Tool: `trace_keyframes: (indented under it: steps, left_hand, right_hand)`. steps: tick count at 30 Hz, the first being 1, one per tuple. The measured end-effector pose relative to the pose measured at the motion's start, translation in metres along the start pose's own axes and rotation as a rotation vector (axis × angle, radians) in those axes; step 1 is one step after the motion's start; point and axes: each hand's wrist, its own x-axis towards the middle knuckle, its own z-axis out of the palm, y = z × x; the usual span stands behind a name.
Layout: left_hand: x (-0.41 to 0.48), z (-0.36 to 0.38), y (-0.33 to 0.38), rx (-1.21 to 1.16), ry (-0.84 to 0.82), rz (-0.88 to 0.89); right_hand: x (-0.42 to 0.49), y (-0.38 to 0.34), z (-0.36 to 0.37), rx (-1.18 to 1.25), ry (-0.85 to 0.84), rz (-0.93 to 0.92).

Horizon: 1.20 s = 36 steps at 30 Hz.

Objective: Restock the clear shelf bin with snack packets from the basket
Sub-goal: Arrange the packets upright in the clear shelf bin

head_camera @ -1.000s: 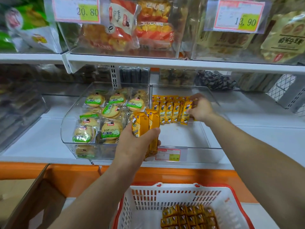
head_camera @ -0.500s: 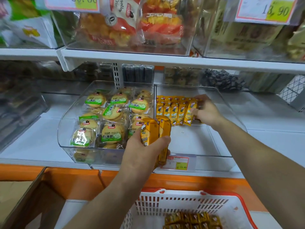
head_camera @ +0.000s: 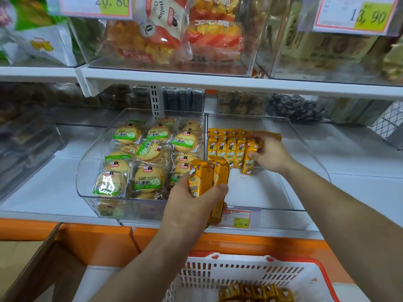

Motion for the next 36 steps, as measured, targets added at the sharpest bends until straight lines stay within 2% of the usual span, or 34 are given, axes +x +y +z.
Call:
trace_keyframes:
  steps: [7,18,24,29,32,36]
  left_hand:
    - [0.001,-0.002,-0.002,0.001,-0.006,0.005]
    - [-0.002,0.0,0.001,-0.009,-0.04,0.015]
    - [0.0,0.0,0.001,-0.017,-0.036,0.0]
    - [0.001,0.0,0.001,-0.007,-0.038,-0.008]
    - [0.001,0.001,0.002,-0.023,-0.044,0.001]
    - [0.0,0.002,0.003,-0.011,-0.041,0.001]
  right_hand:
    - [0.0,-0.001,-0.004,-0.09,-0.047,0.022]
    - [-0.002,-0.003,-0.005,0.182,-0.179,0.119]
    - [0.003,0.0,-0.012,0.182,-0.186,0.167]
    - [-0.001,-0.002,-0.007,0.167,-0.076,0.117]
    - [-0.006,-0.001,-0.007,0.024,0.048,0.071]
    - [-0.009,-0.002,-0.007,-0.003,0.089,0.091]
